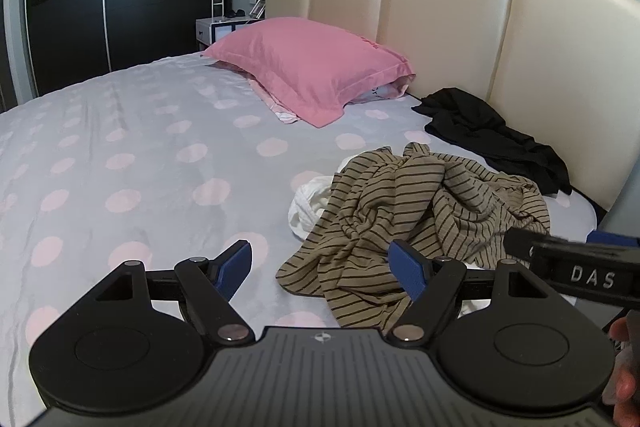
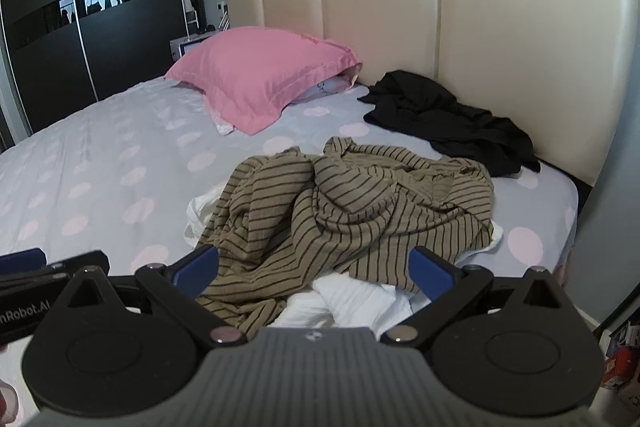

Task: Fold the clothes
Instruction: 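Move both grippers toward the crumpled olive striped shirt on the bed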

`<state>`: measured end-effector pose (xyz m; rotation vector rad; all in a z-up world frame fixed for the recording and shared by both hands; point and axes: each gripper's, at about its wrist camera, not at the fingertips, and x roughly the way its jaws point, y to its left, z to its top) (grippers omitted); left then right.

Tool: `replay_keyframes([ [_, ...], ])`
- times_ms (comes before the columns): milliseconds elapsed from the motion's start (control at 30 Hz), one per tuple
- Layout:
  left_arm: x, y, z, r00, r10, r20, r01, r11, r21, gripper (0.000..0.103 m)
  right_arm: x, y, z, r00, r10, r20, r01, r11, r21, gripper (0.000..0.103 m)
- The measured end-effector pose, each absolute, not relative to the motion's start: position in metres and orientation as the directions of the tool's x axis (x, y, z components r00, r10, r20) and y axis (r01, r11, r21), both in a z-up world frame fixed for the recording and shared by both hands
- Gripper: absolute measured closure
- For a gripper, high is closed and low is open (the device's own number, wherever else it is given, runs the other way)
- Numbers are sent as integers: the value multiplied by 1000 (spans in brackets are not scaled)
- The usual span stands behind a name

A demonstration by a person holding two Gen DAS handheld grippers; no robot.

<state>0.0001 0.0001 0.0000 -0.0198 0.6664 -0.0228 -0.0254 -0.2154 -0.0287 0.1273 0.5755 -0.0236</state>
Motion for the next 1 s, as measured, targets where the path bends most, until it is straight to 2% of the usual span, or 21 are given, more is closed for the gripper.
replay_keyframes([
  [133,0,3,-2,786,-39,-616,22,999,-35,28,-34,-224,-27,856,38,-515,38,990,136,1],
  [200,-4,-4,-1,798,-5,-602,3,1000,-3,28,-39,-225,-28,867,30,-497,39,991,126,1],
  [400,-6,0,0,805,-48,-591,25,999,-47,28,-28,-220,-28,839,31,-544,57,988,145,1],
  [667,-3,3,-1,785,-90,-613,24,993,-116,28,-27,-220,-31,829,54,-557,54,983,175,1],
  [767,-2,0,-3,784,-69,-617,24,996,-80,28,-27,-217,-32,825,52,-562,44,987,156,1],
  [1000,0,-2,-6,773,-72,-630,22,996,-87,28,-26,-214,-33,820,31,-572,51,990,128,1],
])
